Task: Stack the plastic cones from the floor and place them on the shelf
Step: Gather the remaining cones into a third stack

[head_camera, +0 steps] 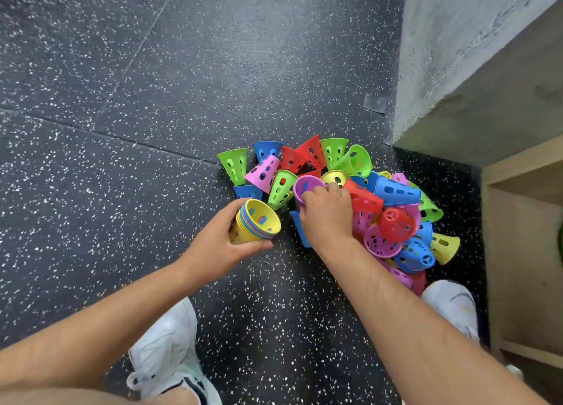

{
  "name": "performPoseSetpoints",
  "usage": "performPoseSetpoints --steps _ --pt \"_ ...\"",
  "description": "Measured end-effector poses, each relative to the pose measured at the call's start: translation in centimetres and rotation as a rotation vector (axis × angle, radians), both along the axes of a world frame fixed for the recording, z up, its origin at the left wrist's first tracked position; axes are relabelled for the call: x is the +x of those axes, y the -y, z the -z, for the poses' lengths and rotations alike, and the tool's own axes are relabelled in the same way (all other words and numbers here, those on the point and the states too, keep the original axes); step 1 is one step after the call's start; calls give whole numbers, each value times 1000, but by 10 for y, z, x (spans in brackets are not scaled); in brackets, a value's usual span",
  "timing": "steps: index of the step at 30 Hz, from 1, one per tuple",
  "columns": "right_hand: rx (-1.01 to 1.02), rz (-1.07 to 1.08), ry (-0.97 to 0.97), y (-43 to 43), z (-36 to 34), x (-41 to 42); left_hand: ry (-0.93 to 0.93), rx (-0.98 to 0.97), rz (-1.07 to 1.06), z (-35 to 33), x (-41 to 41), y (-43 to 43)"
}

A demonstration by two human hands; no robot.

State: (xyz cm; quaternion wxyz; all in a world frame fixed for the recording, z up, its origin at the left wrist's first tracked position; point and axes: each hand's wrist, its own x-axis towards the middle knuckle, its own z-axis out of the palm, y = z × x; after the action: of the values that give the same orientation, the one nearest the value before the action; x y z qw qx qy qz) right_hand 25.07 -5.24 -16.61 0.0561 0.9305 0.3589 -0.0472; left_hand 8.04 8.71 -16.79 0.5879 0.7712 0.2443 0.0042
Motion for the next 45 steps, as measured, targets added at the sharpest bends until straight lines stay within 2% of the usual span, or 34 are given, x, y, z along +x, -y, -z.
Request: performPoseSetpoints --steps 3,6,8,12,17,22,29,31,34,41,45 --pt "33 22 23 -1 3 0 -8 -19 -14 0 -7 1" --pt "261 34 23 3 3 3 -6 -22 -38 -3 -11 3" --pt "458 40 -98 5 2 4 -8 -16 -59 -4 -13 4" --pt "661 15 -430 0 -16 0 -7 -5 -92 -6 -13 6" --pt "781 -28 -535 -9 -26 -18 5 -17 -114 -5 -13 4" --pt "772 -104 -601 -17 -21 -33 -2 -3 -152 -3 -14 -6" --pt "587 -129 -826 -33 -14 -53 3 9 -185 7 -15 -25" --pt "605 -129 -785 -40 -16 -51 -8 15 -182 10 -18 -30" --pt "632 -87 -593 -48 -7 -43 -25 24 -188 14 -20 -36" --pt "282 -21 -481 -59 10 -26 -54 39 -188 21 -25 -45" --pt "256 -11 -462 -61 15 -25 -61 44 -192 25 -28 -48"
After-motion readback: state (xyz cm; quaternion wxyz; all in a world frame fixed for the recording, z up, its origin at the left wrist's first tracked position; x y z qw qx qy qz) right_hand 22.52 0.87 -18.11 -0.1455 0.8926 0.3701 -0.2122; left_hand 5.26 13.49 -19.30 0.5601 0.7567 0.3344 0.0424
